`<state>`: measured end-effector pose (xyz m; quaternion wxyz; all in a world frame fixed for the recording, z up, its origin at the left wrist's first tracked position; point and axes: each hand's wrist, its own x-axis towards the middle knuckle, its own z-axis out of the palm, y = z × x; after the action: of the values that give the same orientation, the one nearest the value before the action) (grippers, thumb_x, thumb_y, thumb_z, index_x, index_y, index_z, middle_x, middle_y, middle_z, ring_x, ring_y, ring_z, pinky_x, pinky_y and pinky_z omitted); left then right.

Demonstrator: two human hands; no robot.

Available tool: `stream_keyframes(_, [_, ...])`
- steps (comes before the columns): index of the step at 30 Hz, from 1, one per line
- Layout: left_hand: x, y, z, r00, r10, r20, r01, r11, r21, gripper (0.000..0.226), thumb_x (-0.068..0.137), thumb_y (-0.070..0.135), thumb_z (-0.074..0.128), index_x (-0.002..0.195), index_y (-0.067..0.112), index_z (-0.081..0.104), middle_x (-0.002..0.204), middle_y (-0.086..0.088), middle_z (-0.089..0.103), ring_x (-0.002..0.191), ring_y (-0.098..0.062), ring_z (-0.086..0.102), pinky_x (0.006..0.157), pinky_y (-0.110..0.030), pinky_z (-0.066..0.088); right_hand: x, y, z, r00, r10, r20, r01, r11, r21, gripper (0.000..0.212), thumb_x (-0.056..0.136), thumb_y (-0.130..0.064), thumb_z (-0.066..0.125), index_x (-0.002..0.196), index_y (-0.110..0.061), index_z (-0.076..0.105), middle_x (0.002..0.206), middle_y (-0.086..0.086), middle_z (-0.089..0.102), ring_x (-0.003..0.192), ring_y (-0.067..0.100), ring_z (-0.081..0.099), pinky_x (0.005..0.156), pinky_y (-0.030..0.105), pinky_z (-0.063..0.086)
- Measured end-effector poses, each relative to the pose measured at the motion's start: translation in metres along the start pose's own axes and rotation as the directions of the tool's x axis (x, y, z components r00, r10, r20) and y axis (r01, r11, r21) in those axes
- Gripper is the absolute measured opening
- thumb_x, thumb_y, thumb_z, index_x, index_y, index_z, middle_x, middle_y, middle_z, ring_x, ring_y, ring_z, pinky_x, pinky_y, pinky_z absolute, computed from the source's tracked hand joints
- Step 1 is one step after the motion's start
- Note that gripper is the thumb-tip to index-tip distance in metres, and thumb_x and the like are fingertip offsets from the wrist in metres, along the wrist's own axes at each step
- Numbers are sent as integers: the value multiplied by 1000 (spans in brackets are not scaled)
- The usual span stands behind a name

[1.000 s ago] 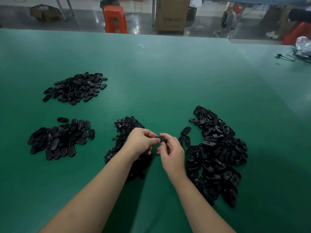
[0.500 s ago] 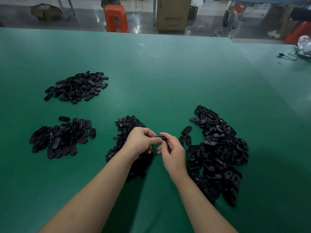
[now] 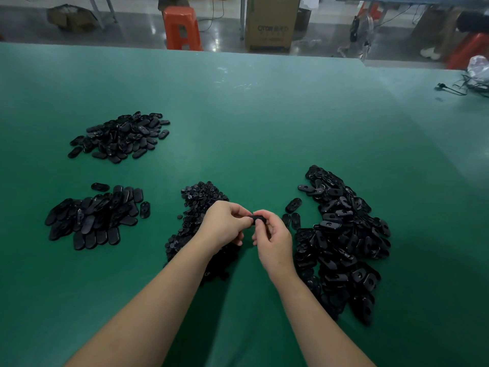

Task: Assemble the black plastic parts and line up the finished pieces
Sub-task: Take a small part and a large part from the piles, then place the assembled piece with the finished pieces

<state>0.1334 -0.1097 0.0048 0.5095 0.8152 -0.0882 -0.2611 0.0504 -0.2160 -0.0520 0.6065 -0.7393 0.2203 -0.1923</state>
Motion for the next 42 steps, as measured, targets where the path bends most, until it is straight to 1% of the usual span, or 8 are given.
stream_keyframes(7, [2,-1,5,999,14,-52,-10,998,69,6,82,11,73,76,12,72,54,-5,65,41,-18,57,46,-31,54,2,4,0,1000,8,-3,-8,1000,-17,19,100,-15,57,105,-29,68,98,4,71,84,19,66,78,42,57])
stream_keyframes(12, [1,0,12,996,11,-89,-3,995,95,10,82,18,75,73,15,70,48,-1,64,37,-16,59,44,-23,50,3,3,-1,999,30,-15,-30,1000,5,16,101,-17,58,106,-28,68,100,4,71,87,17,63,84,50,56])
stream_keyframes(20, [-8,3,13,994,67,-83,-58,992,108,11,88,17,71,77,14,70,49,3,65,39,-14,62,40,-18,43,2,0,-1,999,-16,-51,17,1000,8,19,101,-12,59,100,-30,65,103,-3,70,98,11,67,87,29,54])
stream_keyframes(24, [-11,5,6,994,109,-23,-103,975,196,13,93,16,64,82,19,71,54,-1,68,43,-16,66,48,-29,56,1,-1,-1,998,-48,-46,47,999,-13,24,101,-13,59,98,-37,62,101,-6,69,95,6,65,81,17,49])
stream_keyframes(29, [-14,2,-1,987,162,6,-155,937,313,8,92,15,62,89,18,69,61,-1,70,46,-13,66,50,-30,57,-2,-4,-1,996,-91,8,91,994,-53,30,100,-11,59,96,-41,61,103,-8,68,99,7,64,85,21,51])
stream_keyframes(32, [-13,2,-9,962,270,30,-248,827,504,9,91,20,63,97,16,69,82,2,72,71,-15,68,66,-27,54,-3,-4,1,995,-96,25,97,993,-62,23,100,-17,61,104,-40,62,100,-14,65,92,6,62,81,22,50])
stream_keyframes(36, [-13,-9,-35,913,360,-191,-165,755,635,12,91,30,64,93,20,69,86,4,69,80,-20,64,73,-35,55,-3,-3,1,999,-40,19,41,996,-81,21,100,-27,60,120,-31,57,95,-8,60,71,7,52,66,23,43])
stream_keyframes(42, [-14,-59,-110,736,300,-607,192,767,612,21,94,34,68,78,20,67,60,10,57,51,-9,50,44,-21,29,-3,-3,2,998,-10,62,19,991,-133,10,101,-28,57,109,-34,60,87,-10,59,65,1,51,58,16,40])
